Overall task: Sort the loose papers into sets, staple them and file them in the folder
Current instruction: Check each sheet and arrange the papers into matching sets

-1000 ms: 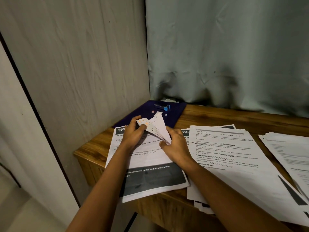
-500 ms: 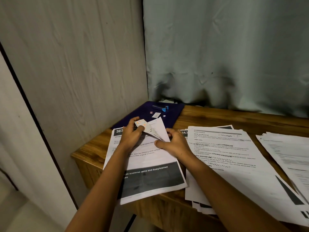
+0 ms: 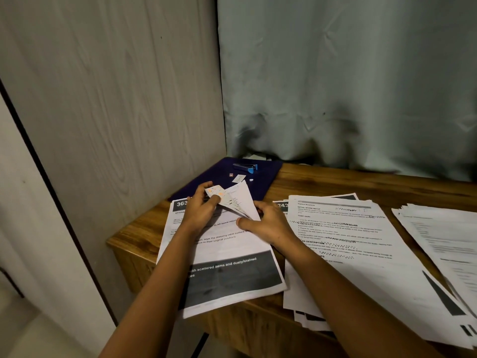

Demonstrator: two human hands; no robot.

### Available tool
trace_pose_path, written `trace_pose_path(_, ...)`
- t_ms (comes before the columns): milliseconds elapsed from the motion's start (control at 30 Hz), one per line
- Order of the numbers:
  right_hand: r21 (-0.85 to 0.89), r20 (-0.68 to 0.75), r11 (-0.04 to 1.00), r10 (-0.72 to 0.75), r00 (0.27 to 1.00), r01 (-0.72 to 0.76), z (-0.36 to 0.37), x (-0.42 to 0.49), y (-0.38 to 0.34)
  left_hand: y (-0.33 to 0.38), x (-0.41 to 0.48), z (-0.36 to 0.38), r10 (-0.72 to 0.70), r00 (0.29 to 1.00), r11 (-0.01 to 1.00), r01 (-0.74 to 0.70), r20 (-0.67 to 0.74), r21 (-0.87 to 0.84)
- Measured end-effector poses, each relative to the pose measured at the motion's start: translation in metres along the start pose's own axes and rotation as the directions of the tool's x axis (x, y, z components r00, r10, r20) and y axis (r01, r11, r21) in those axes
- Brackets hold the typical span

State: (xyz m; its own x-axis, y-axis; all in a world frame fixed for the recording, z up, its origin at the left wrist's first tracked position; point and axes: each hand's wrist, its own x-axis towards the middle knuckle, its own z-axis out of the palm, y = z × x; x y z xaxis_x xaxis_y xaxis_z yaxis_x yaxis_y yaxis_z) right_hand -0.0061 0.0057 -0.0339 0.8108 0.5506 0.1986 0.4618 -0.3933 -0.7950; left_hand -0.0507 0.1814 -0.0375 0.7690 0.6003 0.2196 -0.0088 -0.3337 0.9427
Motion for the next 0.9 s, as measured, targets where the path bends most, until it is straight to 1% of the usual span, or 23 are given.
trace_pose_path(200,-0.176,0.009,0.984,-0.029,1.0,0.03,0.0012,-0.0019,-0.0019,-0.0003,-0.0002,0.0002,-0.007,1.0,1.0,0.007,-0.006,0.006)
trace_pose_path(333,-0.219,0.036,0.976,-0.009,0.999,0.016,0.003,-0.0039,-0.0036,-0.0003,0.0007,-0.0002,-0.007,1.0,1.0,0.007,-0.004,0.016)
trace_pose_path(433,-0.223,0.05,0.974,-0.036,0.998,0.047,0.0036,-0.007,-0.0064,-0.0004,0.0011,-0.0007,0.0,1.0,1.0,0.0,0.004,0.018)
trace_pose_path(600,-0.14,0.02,0.984,-0.105,0.994,0.107,0.0063,-0.0096,-0.0059,0.0022,-0.0004,-0.0009,-0.019,1.0,1.0,0.019,-0.014,0.014)
trace_pose_path(900,-0.143,0.001,0.984,-0.106,0.994,0.105,0.0085,-0.0095,-0.0068,0.0091,-0.0067,-0.0004,0.023,1.0,0.999,-0.023,0.0,0.04)
